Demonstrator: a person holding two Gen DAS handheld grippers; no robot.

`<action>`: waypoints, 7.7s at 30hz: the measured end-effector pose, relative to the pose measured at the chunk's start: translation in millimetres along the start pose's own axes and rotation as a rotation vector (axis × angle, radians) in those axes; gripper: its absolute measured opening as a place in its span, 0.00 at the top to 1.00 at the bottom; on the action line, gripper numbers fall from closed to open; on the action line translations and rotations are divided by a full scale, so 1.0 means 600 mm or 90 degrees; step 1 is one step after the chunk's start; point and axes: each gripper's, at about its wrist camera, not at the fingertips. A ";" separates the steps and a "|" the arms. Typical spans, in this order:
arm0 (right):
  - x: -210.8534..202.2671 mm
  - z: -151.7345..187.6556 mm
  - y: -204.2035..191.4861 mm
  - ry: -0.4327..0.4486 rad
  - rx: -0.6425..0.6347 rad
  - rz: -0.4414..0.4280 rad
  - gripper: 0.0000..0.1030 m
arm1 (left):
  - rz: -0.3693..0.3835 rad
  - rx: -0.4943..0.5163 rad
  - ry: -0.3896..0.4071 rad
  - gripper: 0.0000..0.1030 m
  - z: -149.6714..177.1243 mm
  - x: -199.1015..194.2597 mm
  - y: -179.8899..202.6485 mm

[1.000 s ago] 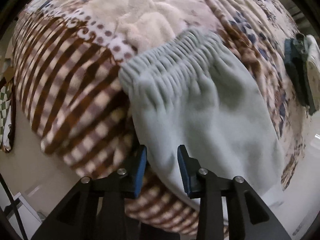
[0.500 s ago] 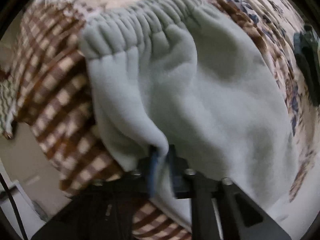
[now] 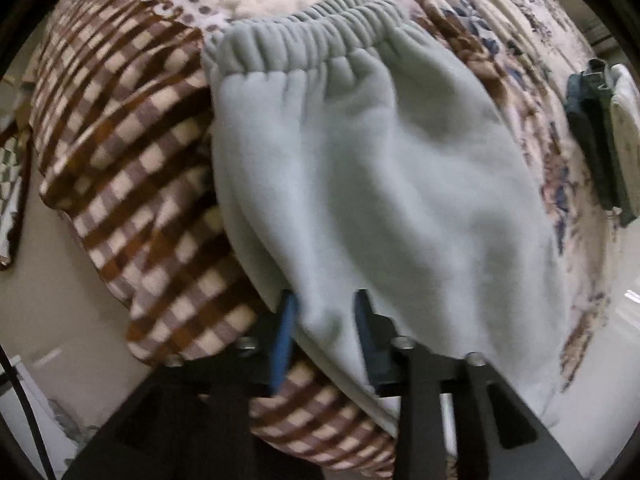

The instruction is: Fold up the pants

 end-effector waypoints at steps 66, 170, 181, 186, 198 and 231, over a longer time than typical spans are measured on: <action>0.078 0.139 -0.628 -0.211 -0.927 -0.075 0.88 | -0.091 0.035 -0.381 0.40 -0.040 0.194 0.363; 0.121 0.089 -0.684 -0.234 -0.903 0.000 0.80 | 0.102 -0.067 -0.261 0.58 -0.105 0.097 0.322; 0.084 0.194 -0.646 -0.103 -1.040 -0.013 0.85 | -0.038 0.088 -0.371 0.57 -0.057 0.219 0.425; 0.092 0.099 -0.648 -0.210 -0.957 -0.050 0.80 | -0.050 0.095 -0.347 0.86 -0.051 0.216 0.374; 0.184 0.015 -0.723 -0.431 -0.960 -0.003 0.61 | -0.010 0.092 -0.293 0.86 -0.028 0.145 0.362; 0.156 -0.112 -0.695 -0.262 -0.728 0.044 0.43 | 0.114 0.018 -0.190 0.66 -0.101 0.101 0.329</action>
Point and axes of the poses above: each gripper's, at about its wrist camera, not at the fingertips, and x roughly the way its jaws point, y to its right, z to its underside, and after that the axes turned 15 degrees about z, right-handed
